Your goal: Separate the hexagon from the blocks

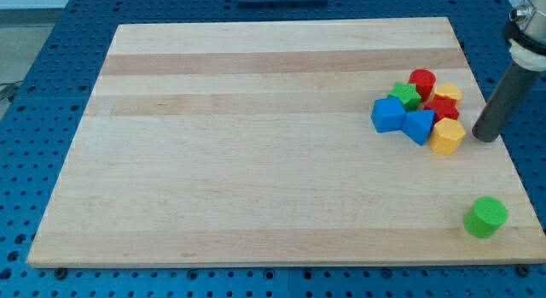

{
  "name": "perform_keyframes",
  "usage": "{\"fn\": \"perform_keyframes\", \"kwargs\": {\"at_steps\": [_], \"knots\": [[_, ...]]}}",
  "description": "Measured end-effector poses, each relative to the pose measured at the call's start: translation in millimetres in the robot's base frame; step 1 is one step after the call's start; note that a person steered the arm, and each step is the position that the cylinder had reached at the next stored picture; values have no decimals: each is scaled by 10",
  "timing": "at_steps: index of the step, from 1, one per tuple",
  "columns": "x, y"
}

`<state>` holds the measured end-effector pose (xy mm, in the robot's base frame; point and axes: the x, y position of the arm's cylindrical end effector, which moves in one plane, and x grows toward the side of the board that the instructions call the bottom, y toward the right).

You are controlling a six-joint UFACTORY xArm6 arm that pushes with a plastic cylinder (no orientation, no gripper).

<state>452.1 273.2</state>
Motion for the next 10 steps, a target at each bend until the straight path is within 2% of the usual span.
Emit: {"fn": "perform_keyframes", "kwargs": {"at_steps": [1,4,8,9,10], "knots": [[-194,0],[-56,-256],[469,-1024],[575,-1088],[473,-733]]}}
